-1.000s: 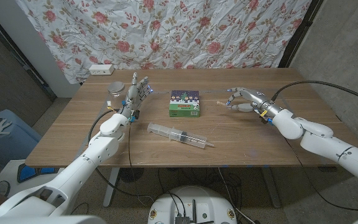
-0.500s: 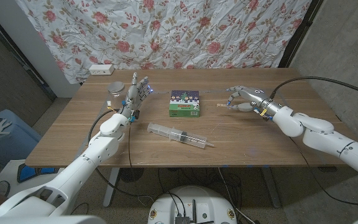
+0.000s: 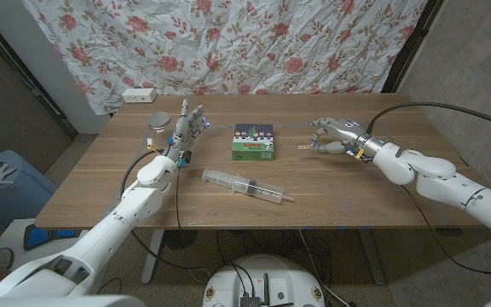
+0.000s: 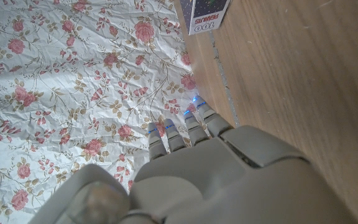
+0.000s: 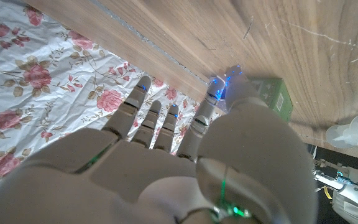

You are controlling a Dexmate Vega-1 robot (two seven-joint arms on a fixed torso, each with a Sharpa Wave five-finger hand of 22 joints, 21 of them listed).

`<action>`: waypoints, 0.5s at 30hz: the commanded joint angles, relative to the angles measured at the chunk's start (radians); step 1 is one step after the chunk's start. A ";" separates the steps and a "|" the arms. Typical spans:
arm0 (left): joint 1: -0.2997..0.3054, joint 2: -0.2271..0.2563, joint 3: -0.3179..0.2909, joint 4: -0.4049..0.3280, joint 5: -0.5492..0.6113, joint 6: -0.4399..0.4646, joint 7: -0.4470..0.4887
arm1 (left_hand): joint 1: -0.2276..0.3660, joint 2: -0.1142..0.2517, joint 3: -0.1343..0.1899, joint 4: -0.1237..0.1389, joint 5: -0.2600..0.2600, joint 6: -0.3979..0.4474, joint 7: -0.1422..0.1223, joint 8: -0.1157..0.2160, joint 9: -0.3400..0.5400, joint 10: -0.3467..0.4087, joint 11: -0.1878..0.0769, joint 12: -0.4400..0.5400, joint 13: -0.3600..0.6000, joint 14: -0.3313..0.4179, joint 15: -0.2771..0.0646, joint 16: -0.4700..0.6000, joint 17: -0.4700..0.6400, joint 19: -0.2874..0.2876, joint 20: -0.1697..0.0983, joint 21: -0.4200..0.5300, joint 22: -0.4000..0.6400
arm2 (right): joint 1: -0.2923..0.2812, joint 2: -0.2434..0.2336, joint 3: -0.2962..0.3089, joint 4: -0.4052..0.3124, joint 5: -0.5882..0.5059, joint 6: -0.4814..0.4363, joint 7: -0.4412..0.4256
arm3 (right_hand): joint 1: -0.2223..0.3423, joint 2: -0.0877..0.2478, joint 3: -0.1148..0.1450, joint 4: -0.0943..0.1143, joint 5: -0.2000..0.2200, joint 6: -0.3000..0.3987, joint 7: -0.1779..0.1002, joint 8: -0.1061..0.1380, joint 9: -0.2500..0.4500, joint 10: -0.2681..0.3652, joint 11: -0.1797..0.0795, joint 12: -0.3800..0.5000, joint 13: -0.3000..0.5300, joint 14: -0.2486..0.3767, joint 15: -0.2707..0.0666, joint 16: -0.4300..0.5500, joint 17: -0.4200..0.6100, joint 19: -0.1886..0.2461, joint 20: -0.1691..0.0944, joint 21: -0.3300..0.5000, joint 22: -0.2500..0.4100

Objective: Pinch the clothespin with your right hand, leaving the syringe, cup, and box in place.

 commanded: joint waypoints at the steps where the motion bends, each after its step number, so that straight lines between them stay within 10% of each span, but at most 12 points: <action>1: 0.000 0.000 0.000 0.000 0.000 -0.001 0.000 | 0.001 0.010 0.000 0.006 0.004 0.000 -0.009 0.006 0.005 0.002 -0.007 0.006 0.002 0.005 -0.011 0.005 0.004 0.006 -0.001 0.007 0.002 | 0.028 0.002 -0.036 -0.002 -0.081 -0.026 0.008 | 0.004 0.004 -0.005 0.001 0.002 0.014 0.001 0.006 0.006 0.002 -0.005 0.002 0.005 0.005 -0.008 0.002 0.006 -0.002 0.004 -0.001 0.004; 15: 0.000 0.000 0.000 0.000 0.000 0.000 0.000 | 0.001 0.011 0.000 0.006 0.004 0.000 -0.009 0.006 0.005 0.003 -0.007 0.006 0.002 0.005 -0.010 0.005 0.004 0.006 -0.001 0.007 0.002 | 0.038 0.005 -0.069 -0.016 -0.150 -0.074 0.021 | 0.003 0.004 -0.007 0.002 0.002 0.017 0.001 0.007 0.007 -0.002 -0.005 0.000 0.006 0.002 -0.010 0.000 0.007 -0.003 0.005 -0.001 0.004</action>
